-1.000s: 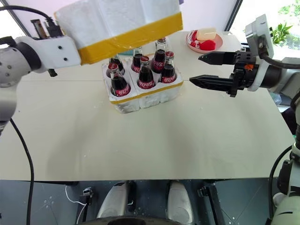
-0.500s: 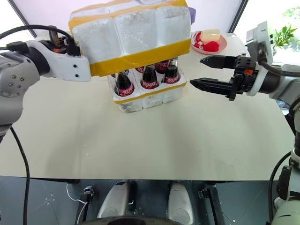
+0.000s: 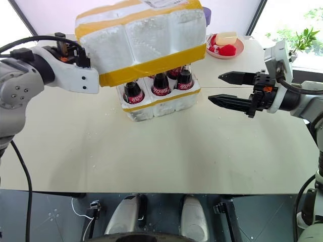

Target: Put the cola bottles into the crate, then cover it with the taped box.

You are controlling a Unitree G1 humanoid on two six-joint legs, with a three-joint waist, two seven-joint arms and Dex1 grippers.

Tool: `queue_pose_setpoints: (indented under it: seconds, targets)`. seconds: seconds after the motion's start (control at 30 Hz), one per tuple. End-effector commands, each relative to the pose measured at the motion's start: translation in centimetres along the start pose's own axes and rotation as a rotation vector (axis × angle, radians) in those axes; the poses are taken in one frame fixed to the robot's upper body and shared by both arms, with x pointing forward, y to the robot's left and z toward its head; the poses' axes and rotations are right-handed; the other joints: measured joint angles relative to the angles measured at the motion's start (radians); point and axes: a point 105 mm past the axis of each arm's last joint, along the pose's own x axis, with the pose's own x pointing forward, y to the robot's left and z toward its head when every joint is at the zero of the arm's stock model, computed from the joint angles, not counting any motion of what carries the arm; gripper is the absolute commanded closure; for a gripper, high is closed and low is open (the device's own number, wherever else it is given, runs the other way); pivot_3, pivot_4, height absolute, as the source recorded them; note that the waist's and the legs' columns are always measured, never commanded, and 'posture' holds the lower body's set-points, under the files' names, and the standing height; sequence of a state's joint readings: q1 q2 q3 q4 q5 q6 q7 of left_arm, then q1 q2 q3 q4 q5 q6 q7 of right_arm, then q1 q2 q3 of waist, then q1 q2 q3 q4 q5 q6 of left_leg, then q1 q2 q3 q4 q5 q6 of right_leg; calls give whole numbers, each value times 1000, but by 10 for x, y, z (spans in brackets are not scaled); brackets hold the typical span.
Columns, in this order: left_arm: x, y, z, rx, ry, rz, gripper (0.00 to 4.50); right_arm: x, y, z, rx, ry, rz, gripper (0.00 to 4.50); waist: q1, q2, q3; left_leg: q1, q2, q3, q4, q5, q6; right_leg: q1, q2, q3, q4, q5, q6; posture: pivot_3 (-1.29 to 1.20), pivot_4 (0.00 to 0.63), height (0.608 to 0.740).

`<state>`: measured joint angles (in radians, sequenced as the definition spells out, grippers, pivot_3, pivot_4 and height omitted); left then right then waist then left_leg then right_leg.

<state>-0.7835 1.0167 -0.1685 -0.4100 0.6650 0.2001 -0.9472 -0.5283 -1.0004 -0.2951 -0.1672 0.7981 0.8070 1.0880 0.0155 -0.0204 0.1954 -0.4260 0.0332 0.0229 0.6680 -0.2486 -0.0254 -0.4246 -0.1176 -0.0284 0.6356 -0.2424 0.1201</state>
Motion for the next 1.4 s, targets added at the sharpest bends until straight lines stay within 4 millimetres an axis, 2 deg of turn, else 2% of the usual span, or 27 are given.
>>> queue_pose_setpoints:
  seconds: [0.03, 0.17, 0.37, 0.47, 0.7, 0.83, 1.07, 1.2, 1.3, 1.4]
  targets:
    - [-1, 15, 12, 19, -48, 39, 4096, -3, 4, 10, -56, -36, -10, 0, 0, 0, 0, 0, 0, 0, 0, 0, 0, 0, 0, 0, 0, 0, 0, 0, 150, 736]
    - [-1, 15, 6, 35, -26, 23, 4096, -2, 4, 9, -48, -46, -15, 0, -4, 0, 0, 0, 0, 0, 0, 0, 0, 0, 0, 0, 0, 0, 0, 0, 150, 736]
    - [1, -12, -10, 84, 46, -79, 4096, 0, 2, 9, -39, -58, -22, 0, -6, 0, 0, 0, 0, 0, 0, 0, 0, 0, 0, 0, 0, 0, 0, 0, 150, 736]
    - [3, -25, -11, 106, 48, -104, 4096, 1, 2, 11, -34, -68, -22, 0, -6, 1, 0, 1, 0, 0, 0, 0, 0, 0, 0, 0, 0, 0, 0, 0, 150, 736]
    - [15, -41, -13, 91, 59, -123, 4096, 3, 4, 11, -30, -74, -16, 0, -4, 1, 0, 0, 0, 0, 0, 0, 0, 0, 0, 0, 0, 0, 0, 0, 150, 736]
    - [18, -34, -4, 101, 22, -84, 4096, 3, 4, 14, -23, -84, -14, 0, -4, 1, 0, 0, 0, 0, 0, 0, 0, 0, 0, 0, 0, 0, 0, 0, 150, 736]
    - [20, 1, 0, 73, -9, 64, 4096, 3, 3, 12, -19, -82, -15, 0, -2, 0, 0, 0, 0, 0, 0, 0, 0, 0, 0, 0, 0, 0, 0, 0, 150, 736]
    - [20, 13, 2, 48, -27, 129, 4096, 5, 4, 12, -19, -82, -7, 0, -3, 0, 0, 0, 0, 0, 0, 0, 0, 0, 0, 0, 0, 0, 0, 0, 150, 736]
    - [17, 13, 5, 31, -42, 135, 4096, 5, 3, 14, -19, -84, -4, 0, -4, 0, 0, 0, 0, 0, 0, 0, 0, 0, 0, 0, 0, 0, 0, 0, 150, 736]
    - [16, 1, 8, 38, -52, 97, 4096, 4, 3, 17, -18, -92, 2, 0, -5, 0, 0, 0, 0, 0, 0, 0, 0, 0, 0, 0, 0, 0, 0, 0, 150, 736]
